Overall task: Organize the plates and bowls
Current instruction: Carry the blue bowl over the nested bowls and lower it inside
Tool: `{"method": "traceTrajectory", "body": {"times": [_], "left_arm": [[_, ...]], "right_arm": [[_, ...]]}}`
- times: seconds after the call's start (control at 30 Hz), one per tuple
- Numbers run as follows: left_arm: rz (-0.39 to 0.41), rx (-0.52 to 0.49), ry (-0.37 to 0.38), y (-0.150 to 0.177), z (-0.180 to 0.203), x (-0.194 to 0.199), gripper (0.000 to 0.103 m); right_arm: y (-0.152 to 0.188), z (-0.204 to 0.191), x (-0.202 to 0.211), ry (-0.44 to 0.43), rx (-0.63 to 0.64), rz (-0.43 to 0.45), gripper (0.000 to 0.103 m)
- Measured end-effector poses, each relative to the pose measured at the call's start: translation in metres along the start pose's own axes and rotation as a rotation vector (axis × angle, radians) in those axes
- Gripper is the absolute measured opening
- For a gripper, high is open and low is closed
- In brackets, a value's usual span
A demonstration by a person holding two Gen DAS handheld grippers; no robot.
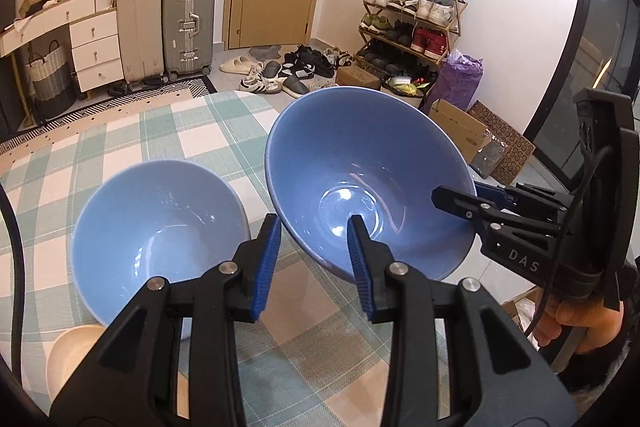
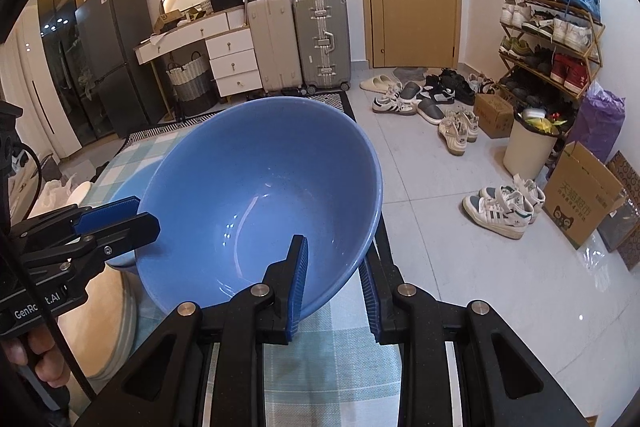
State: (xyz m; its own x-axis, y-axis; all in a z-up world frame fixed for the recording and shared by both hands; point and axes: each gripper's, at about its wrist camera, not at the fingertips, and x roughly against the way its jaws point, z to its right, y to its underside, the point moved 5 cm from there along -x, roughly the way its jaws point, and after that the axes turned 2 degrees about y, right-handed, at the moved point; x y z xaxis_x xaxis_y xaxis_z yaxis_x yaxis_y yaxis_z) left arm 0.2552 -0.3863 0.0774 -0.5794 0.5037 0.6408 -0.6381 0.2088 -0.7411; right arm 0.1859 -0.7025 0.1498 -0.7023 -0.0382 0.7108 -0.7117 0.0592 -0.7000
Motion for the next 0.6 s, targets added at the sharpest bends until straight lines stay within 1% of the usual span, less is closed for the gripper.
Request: {"method": "traceTrajectory", "body": {"times": [0.4, 0.6], "left_arm": [[0.069, 0.018, -0.029, -0.013, -0.016, 0.072, 0.031], [0.087, 0.031, -0.049, -0.019, -0.028, 0.101, 0.031]], "right_arm": [[-0.027, -0.04, 0.031, -0.056, 0.028, 0.052, 0.026], [-0.04, -0.06, 0.041, -0.098, 0.044, 0.072, 0.026]]}}
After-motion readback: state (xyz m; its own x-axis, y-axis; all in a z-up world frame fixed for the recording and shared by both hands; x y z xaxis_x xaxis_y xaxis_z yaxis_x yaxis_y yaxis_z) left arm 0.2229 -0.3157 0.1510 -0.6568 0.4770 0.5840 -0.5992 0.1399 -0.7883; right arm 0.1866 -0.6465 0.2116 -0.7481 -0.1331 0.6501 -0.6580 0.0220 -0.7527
